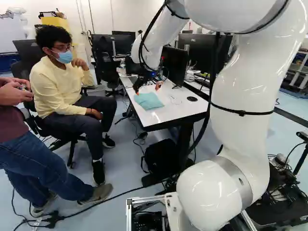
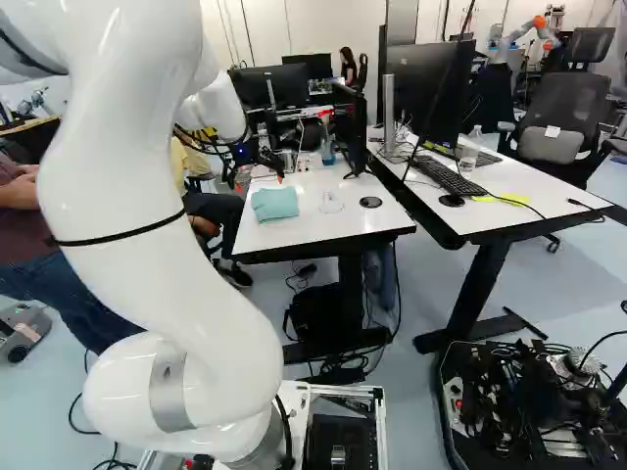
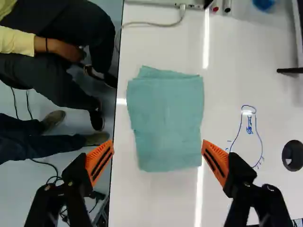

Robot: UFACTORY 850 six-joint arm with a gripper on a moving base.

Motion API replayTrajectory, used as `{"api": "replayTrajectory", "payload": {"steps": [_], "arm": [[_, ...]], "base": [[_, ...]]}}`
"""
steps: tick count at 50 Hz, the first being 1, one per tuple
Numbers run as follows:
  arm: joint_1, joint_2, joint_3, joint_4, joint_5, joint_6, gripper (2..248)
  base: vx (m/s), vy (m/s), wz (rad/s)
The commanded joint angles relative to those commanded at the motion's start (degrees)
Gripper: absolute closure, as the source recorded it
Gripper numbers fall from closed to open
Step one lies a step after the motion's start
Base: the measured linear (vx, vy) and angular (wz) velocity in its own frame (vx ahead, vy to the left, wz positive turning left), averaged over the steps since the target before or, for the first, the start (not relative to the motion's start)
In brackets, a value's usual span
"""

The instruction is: Clean the table with the green towel

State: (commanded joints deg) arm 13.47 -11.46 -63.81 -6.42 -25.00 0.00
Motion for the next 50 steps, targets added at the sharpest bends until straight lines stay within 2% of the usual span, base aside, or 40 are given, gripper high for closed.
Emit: {"api": "replayTrajectory", "payload": {"steps": [11,21,33,50], "arm": [[-0.5,2.9,3.0,-0.8,6.6,0.0,3],[-0.8,3.5,3.6,3.3,9.3,0.0,3],[-1.1,3.6,3.8,10.1,6.2,0.0,3],[-3.0,3.5,4.1,18.5,-1.2,0.0,3]], "base": [[0.000,0.000,0.000],[0.000,0.000,0.000],[0.000,0.000,0.000],[0.000,0.000,0.000]]}}
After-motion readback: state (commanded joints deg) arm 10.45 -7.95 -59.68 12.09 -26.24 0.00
